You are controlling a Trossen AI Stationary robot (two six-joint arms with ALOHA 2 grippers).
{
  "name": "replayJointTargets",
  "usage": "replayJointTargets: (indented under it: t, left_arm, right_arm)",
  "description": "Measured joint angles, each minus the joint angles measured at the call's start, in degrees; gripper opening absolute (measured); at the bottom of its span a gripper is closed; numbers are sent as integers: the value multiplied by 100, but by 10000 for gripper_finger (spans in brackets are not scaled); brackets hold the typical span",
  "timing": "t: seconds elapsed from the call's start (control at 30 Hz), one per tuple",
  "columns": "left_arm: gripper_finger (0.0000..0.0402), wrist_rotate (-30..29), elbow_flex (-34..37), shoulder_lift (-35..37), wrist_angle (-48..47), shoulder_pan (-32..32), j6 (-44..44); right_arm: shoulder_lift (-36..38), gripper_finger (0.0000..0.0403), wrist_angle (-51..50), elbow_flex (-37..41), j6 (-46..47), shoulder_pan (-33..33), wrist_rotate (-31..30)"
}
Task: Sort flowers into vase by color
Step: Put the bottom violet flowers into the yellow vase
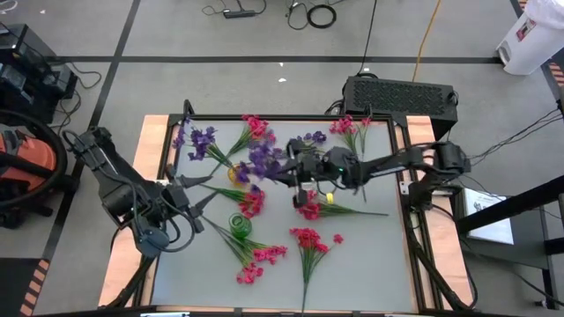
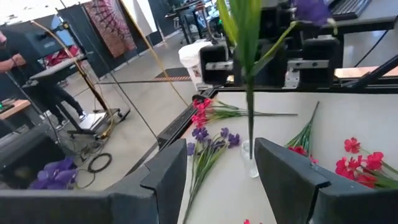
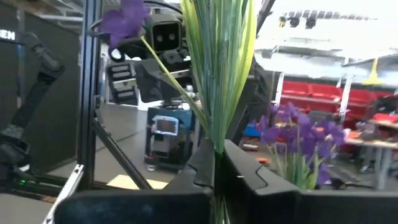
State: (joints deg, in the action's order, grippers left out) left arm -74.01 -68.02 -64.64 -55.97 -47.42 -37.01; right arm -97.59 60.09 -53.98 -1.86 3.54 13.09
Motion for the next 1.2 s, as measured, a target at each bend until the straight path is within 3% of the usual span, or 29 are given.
replayJointTargets:
  t: [0.23, 0.43, 0.8, 1.2]
  left_arm:
    - [196, -251, 183, -22, -65, 4, -282]
    - [196, -283, 183, -17, -17, -36, -317]
    - [196, -272, 183, -37, 18, -125, -319]
    - [196, -256, 183, -37, 14, -144, -319]
  right_arm:
    - [-1016, 6, 2, -1271, 361, 169, 693]
    - [-1706, 6, 181, -2185, 382, 169, 870]
    - [-2756, 6, 1215, -2665, 840, 605, 804]
    - [-2987, 6, 926, -3055, 1022, 938, 794]
